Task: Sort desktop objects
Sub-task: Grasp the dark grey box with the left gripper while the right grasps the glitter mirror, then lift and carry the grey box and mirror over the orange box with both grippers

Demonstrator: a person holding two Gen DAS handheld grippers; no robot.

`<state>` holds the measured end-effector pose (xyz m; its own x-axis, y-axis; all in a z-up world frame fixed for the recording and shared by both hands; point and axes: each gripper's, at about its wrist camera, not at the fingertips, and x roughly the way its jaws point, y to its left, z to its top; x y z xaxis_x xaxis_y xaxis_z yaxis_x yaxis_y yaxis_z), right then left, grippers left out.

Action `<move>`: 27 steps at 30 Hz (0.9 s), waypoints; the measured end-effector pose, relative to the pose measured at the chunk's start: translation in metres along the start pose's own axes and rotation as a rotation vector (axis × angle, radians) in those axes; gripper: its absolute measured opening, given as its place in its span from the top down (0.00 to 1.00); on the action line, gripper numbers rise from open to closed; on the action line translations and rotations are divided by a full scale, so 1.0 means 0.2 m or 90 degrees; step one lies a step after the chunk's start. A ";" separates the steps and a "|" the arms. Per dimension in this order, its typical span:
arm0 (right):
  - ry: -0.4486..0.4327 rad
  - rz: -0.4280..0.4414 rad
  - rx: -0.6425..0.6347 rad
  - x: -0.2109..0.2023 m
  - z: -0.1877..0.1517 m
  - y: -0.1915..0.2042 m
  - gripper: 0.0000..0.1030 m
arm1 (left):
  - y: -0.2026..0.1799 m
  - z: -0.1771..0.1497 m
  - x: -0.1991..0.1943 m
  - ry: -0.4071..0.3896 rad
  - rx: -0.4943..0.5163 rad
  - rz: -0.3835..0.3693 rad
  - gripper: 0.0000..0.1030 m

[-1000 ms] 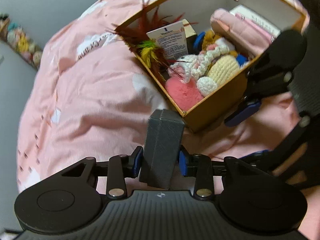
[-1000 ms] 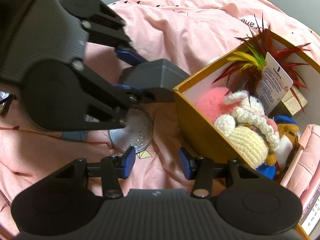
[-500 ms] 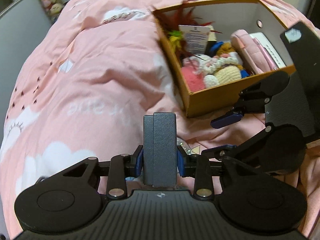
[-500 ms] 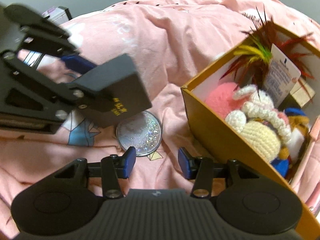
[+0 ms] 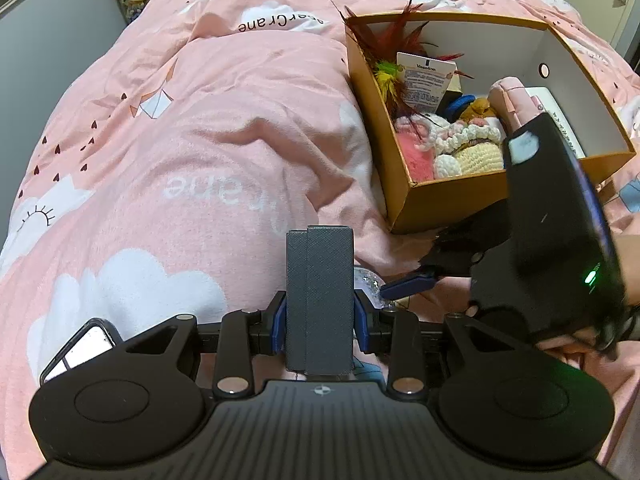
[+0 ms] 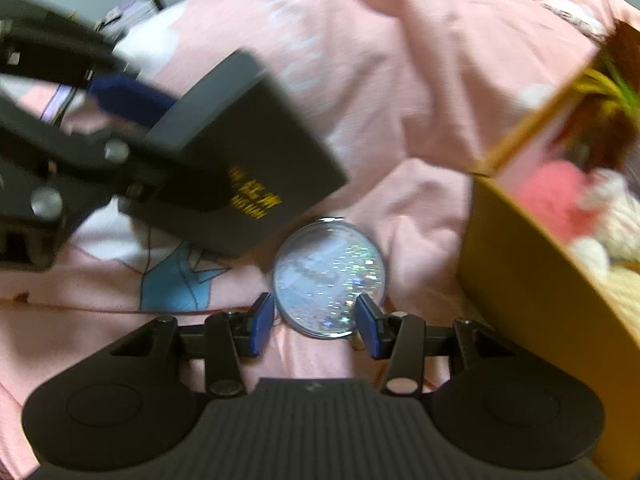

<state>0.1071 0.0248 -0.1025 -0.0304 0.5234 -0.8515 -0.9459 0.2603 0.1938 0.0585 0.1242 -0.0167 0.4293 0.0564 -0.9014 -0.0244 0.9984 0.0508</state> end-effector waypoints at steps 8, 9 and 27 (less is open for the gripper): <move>-0.008 -0.056 -0.050 0.10 0.01 0.03 0.32 | 0.02 0.00 0.02 0.006 -0.002 -0.003 0.63; -0.010 -0.054 -0.045 0.11 0.01 0.02 0.32 | 0.02 0.00 0.02 0.007 -0.004 -0.003 0.63; -0.055 -0.097 0.066 -0.12 -0.07 -0.16 0.86 | 0.00 0.01 0.02 0.002 -0.002 0.003 0.63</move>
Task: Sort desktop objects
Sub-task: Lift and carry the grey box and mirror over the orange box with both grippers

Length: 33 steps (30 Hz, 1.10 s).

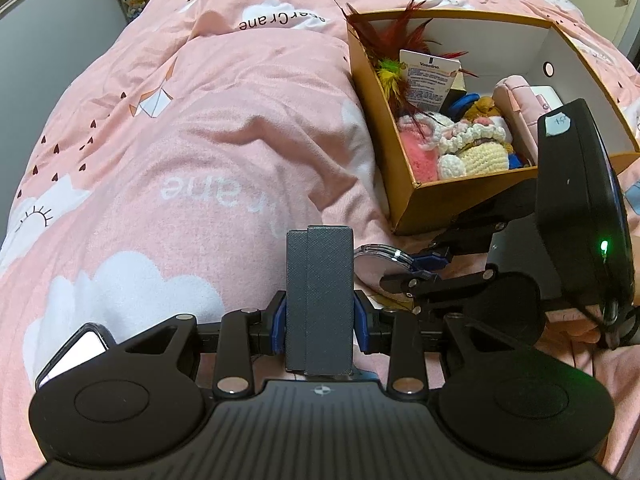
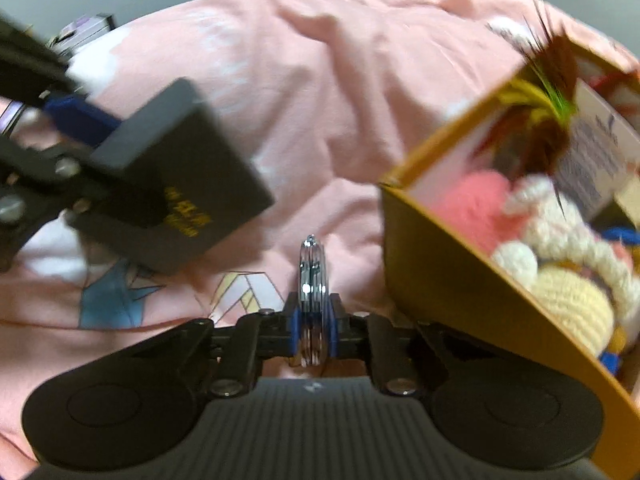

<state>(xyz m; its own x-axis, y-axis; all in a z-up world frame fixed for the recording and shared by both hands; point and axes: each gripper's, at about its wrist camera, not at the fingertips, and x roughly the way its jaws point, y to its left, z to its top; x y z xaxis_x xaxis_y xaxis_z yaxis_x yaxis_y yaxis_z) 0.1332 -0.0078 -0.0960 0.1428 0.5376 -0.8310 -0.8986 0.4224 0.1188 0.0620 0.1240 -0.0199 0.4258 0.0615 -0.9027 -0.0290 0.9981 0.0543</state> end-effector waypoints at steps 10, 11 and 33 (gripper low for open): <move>-0.045 0.059 0.060 -0.33 -0.01 -0.13 0.86 | -0.07 0.02 -0.11 -0.049 0.004 -0.024 0.63; -0.053 0.067 0.070 -0.38 -0.02 -0.15 0.86 | -0.08 0.03 -0.13 -0.057 0.004 -0.034 0.63; -0.270 -0.134 0.273 -1.07 -0.08 -0.60 0.86 | -0.46 0.77 -0.21 -0.246 0.050 -0.218 0.63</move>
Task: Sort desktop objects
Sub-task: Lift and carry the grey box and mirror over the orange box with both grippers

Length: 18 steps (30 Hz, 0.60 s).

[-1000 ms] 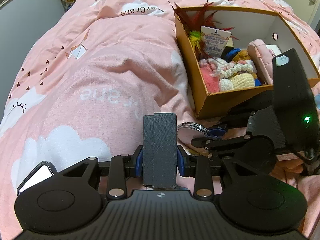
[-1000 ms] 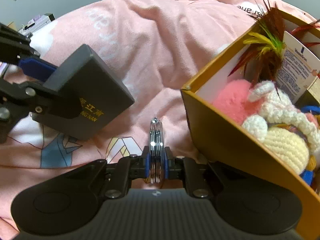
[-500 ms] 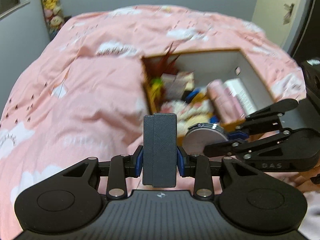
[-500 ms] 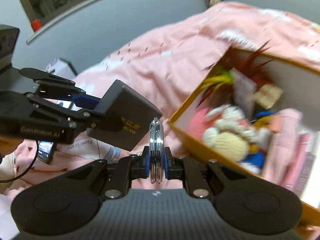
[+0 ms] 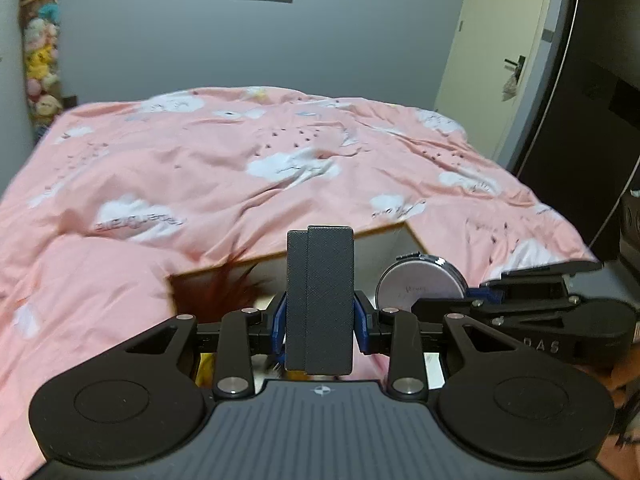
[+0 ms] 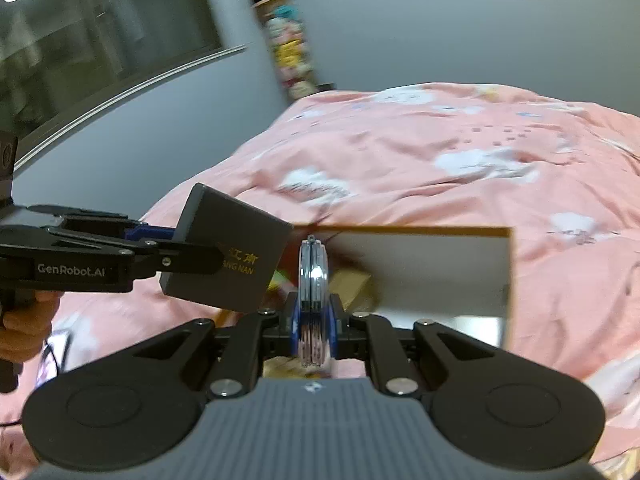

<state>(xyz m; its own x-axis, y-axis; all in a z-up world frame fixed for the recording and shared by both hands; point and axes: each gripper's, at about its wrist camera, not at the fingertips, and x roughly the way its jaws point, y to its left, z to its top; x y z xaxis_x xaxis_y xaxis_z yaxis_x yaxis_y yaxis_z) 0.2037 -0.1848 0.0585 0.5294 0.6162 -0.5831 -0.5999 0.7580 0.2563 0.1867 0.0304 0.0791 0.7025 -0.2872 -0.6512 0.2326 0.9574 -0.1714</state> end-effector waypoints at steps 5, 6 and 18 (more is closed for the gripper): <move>0.003 -0.043 0.042 0.11 0.05 -0.14 0.86 | 0.03 0.07 0.27 0.018 -0.020 -0.018 0.63; 0.005 -0.044 0.047 0.13 0.05 -0.16 0.86 | 0.04 0.08 0.32 0.020 -0.021 -0.020 0.63; 0.043 -0.065 0.069 0.31 0.01 -0.31 0.86 | 0.02 0.01 0.60 0.111 -0.020 -0.033 0.63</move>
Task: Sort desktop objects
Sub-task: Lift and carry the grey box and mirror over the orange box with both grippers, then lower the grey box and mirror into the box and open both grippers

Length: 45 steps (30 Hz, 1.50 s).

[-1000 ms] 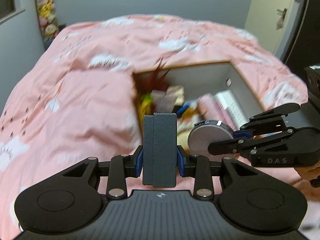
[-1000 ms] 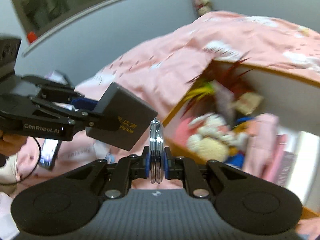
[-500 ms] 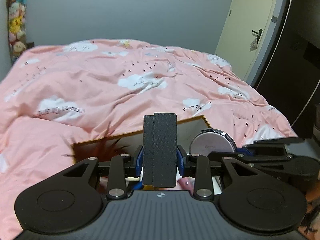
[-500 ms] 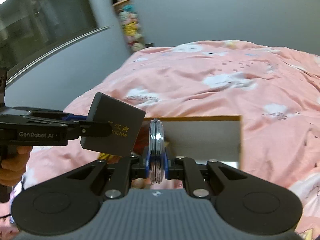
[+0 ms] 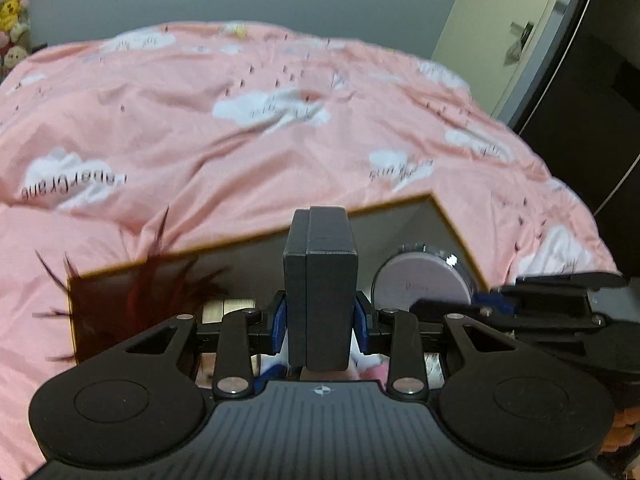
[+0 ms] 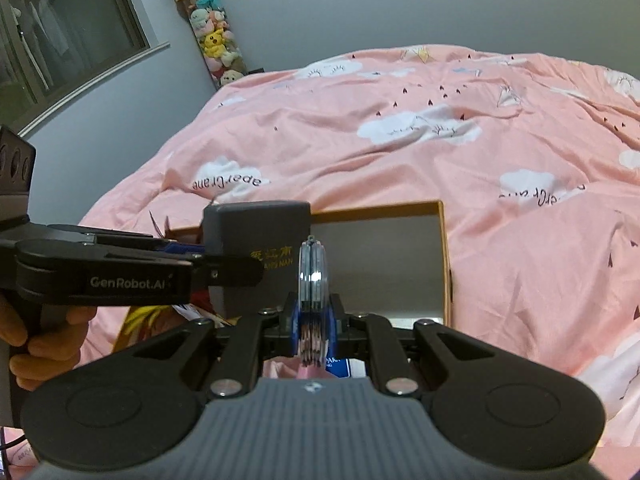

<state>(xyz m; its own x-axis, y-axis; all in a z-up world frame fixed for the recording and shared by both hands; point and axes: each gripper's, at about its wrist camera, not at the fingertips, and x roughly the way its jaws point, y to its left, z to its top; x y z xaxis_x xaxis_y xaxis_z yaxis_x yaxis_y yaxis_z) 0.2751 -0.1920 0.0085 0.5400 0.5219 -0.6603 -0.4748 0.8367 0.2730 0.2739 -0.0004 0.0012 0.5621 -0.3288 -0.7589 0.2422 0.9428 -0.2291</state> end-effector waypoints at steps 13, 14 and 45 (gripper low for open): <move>0.018 0.003 0.002 0.05 -0.03 -0.04 0.86 | 0.09 0.08 0.11 0.112 -0.052 0.019 0.63; 0.018 0.002 0.001 0.05 -0.03 -0.04 0.86 | 0.11 0.09 0.12 0.124 -0.065 0.016 0.63; 0.140 -0.084 0.039 0.47 0.07 0.03 0.86 | 0.17 -0.20 -0.10 0.005 -0.138 0.057 0.63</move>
<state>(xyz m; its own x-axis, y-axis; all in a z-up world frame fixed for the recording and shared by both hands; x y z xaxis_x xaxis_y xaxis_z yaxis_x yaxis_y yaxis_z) 0.3330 -0.1366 -0.0420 0.4277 0.3638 -0.8275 -0.3635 0.9074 0.2111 0.2392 0.0405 -0.0152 0.5673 -0.2432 -0.7868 0.0149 0.9583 -0.2854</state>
